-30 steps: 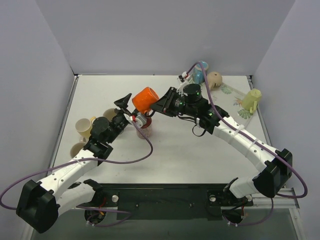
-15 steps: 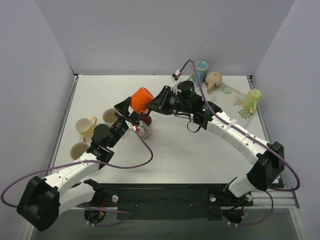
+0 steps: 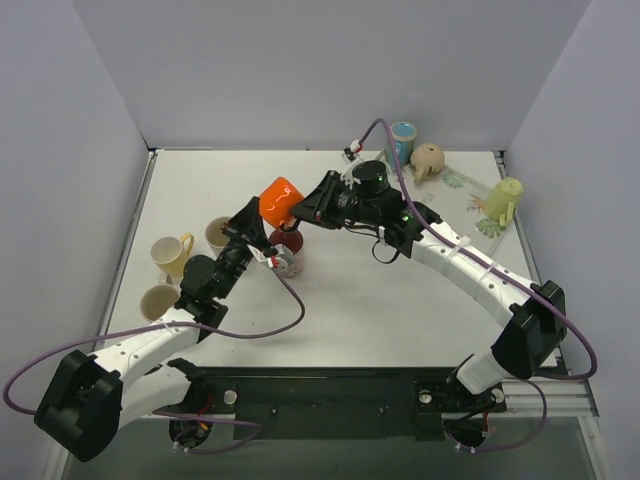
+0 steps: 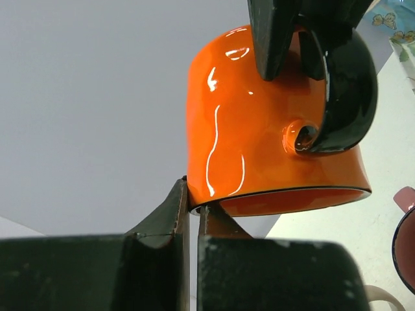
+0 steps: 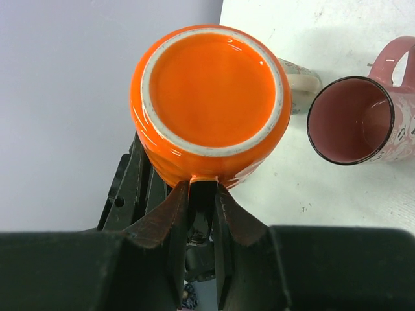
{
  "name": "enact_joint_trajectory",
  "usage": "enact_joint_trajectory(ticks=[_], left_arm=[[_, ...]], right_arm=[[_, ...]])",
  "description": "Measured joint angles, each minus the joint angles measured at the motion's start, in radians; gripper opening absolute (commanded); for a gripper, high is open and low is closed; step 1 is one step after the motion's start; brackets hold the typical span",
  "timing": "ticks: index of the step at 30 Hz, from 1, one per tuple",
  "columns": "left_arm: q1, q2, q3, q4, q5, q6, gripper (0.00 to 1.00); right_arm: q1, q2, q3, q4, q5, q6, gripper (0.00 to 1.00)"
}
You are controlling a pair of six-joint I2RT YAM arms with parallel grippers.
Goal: Turn the mug right side up
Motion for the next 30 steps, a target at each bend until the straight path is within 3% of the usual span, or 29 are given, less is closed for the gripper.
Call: enact_joint_trajectory(ticks=[1, 3, 5, 6, 12, 14, 19, 24, 27, 30], left_arm=[[0.0, -0.002, -0.005, 0.005, -0.003, 0.001, 0.0], [0.0, -0.007, -0.011, 0.006, -0.008, -0.002, 0.0], [-0.003, -0.021, -0.013, -0.014, -0.014, -0.018, 0.0], [-0.007, -0.033, -0.012, -0.034, -0.021, -0.029, 0.0], [-0.034, -0.077, 0.129, -0.373, -0.06, -0.2, 0.0], [-0.034, -0.084, 0.207, -0.51, -0.068, -0.261, 0.0], [-0.033, -0.097, 0.453, -0.947, -0.078, -0.412, 0.0], [-0.012, -0.096, 0.722, -1.445, -0.052, -0.509, 0.0], [0.037, -0.093, 0.801, -1.696, -0.006, -0.533, 0.0], [0.132, -0.073, 0.782, -1.905, 0.045, -0.512, 0.0]], right_arm=[[0.0, 0.002, 0.0, 0.001, -0.002, 0.0, 0.0], [0.002, 0.003, 0.0, -0.003, -0.001, 0.0, 0.11], [0.004, 0.003, 0.005, -0.016, 0.0, -0.004, 0.29], [0.006, 0.003, 0.01, -0.027, 0.003, -0.013, 0.51], [0.043, -0.009, 0.029, -0.097, 0.034, -0.11, 0.83], [0.048, -0.024, 0.037, -0.124, 0.048, -0.137, 0.88], [0.048, -0.119, 0.06, -0.236, 0.135, -0.222, 0.91], [0.048, -0.259, 0.125, -0.386, 0.359, -0.379, 0.93], [0.048, -0.373, 0.102, -0.435, 0.532, -0.48, 0.93], [0.046, -0.474, 0.037, -0.455, 0.681, -0.579, 0.94]])
